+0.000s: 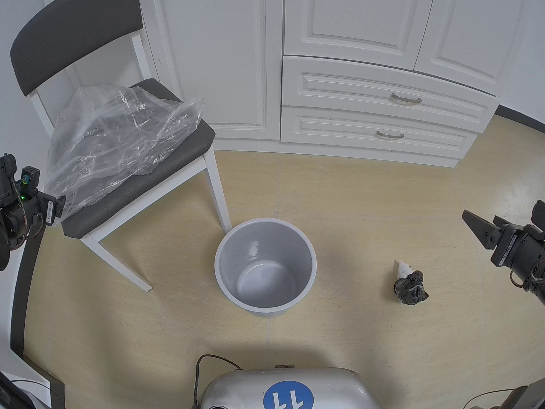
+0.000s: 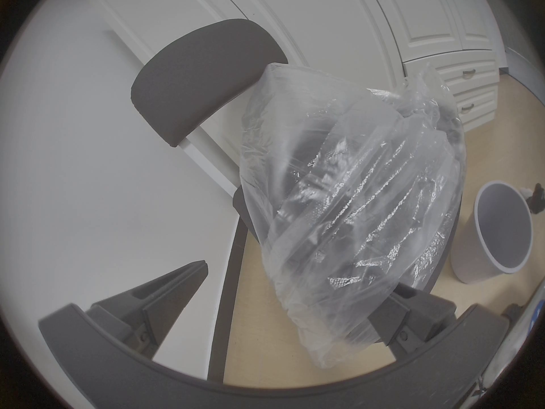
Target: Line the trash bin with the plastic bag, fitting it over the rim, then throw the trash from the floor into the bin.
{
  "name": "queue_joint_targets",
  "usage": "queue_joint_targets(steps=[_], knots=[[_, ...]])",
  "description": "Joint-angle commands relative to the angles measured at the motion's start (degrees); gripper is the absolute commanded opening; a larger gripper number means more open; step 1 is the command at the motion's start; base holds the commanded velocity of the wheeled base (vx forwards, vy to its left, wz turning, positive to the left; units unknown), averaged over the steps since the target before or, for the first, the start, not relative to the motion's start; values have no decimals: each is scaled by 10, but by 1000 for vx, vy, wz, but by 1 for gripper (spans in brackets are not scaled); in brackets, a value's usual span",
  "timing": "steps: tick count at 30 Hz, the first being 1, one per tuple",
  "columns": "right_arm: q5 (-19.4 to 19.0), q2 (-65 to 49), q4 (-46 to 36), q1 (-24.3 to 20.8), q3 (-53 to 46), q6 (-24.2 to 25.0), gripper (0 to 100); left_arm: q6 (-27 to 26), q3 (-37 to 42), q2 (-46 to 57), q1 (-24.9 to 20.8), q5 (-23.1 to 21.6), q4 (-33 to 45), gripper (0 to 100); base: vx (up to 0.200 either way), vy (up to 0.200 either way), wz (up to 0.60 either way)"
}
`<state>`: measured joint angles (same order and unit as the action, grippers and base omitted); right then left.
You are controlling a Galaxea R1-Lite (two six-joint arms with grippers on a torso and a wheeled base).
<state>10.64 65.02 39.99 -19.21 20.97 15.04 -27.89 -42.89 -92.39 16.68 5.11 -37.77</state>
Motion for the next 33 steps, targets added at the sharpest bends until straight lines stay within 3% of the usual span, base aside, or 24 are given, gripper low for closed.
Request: queue_joint_targets(steps=[1, 11, 12, 25, 28, 33], knots=[[0, -5, 0, 0, 0, 0, 100, 7, 5, 6, 1, 0, -6, 100, 0, 0, 0], [0, -4, 0, 0, 0, 0, 100, 10, 48, 10, 0, 2, -86, 100, 0, 0, 0], [0, -3, 0, -1, -1, 0, 100, 9, 54, 10, 0, 2, -93, 0, 0, 0, 0], [1, 5, -1, 0, -12, -8, 100, 15, 141, 24, -13, -5, -215, 0, 0, 0, 0], [2, 1, -1, 1, -15, -12, 100, 40, 163, 43, -26, -16, -240, 0, 0, 0, 0], [3, -36, -10, -5, -13, -55, 100, 132, 172, 105, -82, -40, -235, 0, 0, 0, 0]])
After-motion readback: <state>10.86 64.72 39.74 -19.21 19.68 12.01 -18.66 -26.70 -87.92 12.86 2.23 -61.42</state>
